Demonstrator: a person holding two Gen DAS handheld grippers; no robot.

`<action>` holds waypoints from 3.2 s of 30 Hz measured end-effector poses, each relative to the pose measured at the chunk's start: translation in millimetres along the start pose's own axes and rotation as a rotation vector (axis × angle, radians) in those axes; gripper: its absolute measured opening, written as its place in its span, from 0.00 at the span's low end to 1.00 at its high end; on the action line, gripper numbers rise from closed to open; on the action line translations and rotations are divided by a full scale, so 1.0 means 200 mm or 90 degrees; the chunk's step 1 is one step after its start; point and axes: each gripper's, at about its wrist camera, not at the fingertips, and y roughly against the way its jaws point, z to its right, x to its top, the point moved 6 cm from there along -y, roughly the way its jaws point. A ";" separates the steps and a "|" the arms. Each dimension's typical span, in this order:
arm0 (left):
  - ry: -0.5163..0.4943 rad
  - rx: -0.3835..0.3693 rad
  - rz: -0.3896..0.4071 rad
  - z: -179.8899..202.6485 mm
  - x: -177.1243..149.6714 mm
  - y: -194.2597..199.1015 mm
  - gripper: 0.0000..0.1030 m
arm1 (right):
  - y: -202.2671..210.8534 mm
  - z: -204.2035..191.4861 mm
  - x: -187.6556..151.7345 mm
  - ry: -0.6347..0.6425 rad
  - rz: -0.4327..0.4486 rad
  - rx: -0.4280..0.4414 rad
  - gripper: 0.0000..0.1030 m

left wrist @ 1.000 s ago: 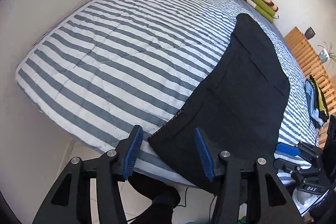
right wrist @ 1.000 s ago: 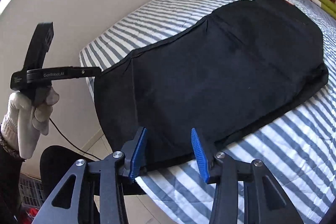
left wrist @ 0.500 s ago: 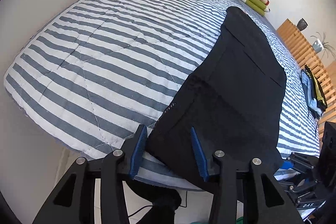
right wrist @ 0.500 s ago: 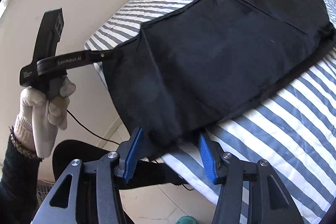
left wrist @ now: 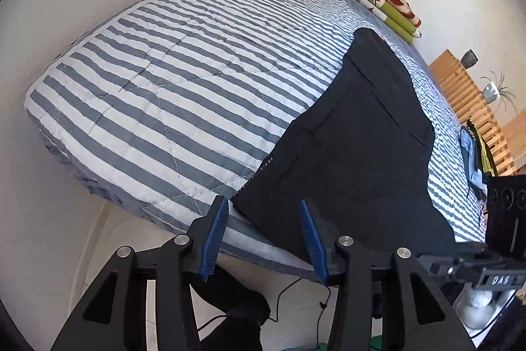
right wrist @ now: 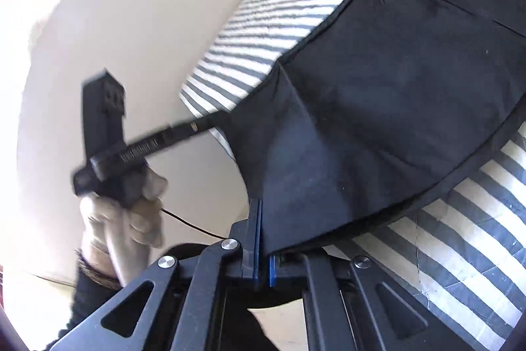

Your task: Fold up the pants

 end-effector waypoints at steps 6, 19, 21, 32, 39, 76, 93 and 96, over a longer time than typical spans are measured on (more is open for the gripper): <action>-0.023 -0.002 0.023 0.05 0.02 0.12 0.47 | 0.17 -0.01 0.16 -0.037 0.044 0.053 0.03; -0.084 -0.040 0.068 0.46 0.50 0.08 0.47 | 0.50 0.32 0.82 -0.155 0.175 0.095 0.03; -0.118 -0.041 0.055 0.58 0.59 -0.02 0.47 | 0.56 0.44 0.95 -0.167 0.201 0.074 0.03; -0.247 -0.066 -0.013 1.19 0.91 -0.79 0.47 | 0.80 1.49 1.49 -0.351 0.276 -0.013 0.03; -0.279 -0.035 -0.060 1.26 0.88 -1.03 0.47 | 0.65 1.82 1.54 -0.438 0.220 0.067 0.09; -0.202 0.008 -0.032 0.98 1.01 -0.90 0.74 | 0.90 1.27 1.11 -0.071 0.224 -0.254 0.47; -0.186 0.033 -0.062 0.94 0.96 -1.08 0.55 | 0.57 0.96 0.56 0.129 0.143 -0.267 0.49; -0.185 0.041 -0.056 0.94 0.97 -1.09 0.46 | 0.54 0.94 0.50 0.124 0.105 -0.171 0.46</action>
